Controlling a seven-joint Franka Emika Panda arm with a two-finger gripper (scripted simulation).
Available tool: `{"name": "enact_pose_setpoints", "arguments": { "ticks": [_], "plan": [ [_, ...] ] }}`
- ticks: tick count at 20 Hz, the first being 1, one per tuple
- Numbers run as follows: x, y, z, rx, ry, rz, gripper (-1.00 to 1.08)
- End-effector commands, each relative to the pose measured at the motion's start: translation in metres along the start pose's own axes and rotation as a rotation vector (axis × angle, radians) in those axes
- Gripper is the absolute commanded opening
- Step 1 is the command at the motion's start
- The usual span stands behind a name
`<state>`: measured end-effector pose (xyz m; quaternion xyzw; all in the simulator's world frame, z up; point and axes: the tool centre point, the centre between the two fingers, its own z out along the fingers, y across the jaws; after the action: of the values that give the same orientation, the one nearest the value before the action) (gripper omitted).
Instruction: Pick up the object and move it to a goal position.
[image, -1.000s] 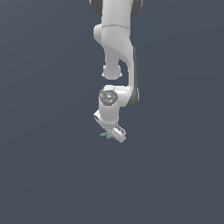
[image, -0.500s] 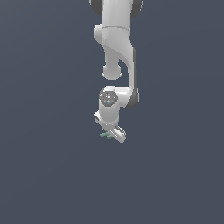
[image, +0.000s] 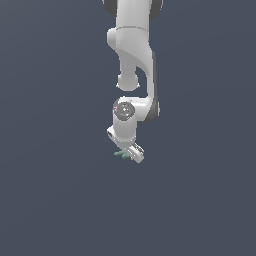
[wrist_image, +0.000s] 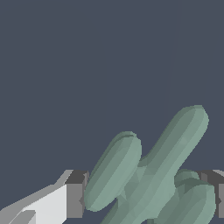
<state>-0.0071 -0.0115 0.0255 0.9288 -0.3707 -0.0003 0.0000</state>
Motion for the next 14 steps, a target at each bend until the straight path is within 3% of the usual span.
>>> {"name": "enact_pose_setpoints", "arguments": {
  "ticks": [1,14],
  "plan": [
    [0.002,-0.003,-0.010,0.001,0.001,0.000,-1.00],
    [0.021,-0.027,-0.116,0.000,0.002,0.001,-1.00]
  ]
}}
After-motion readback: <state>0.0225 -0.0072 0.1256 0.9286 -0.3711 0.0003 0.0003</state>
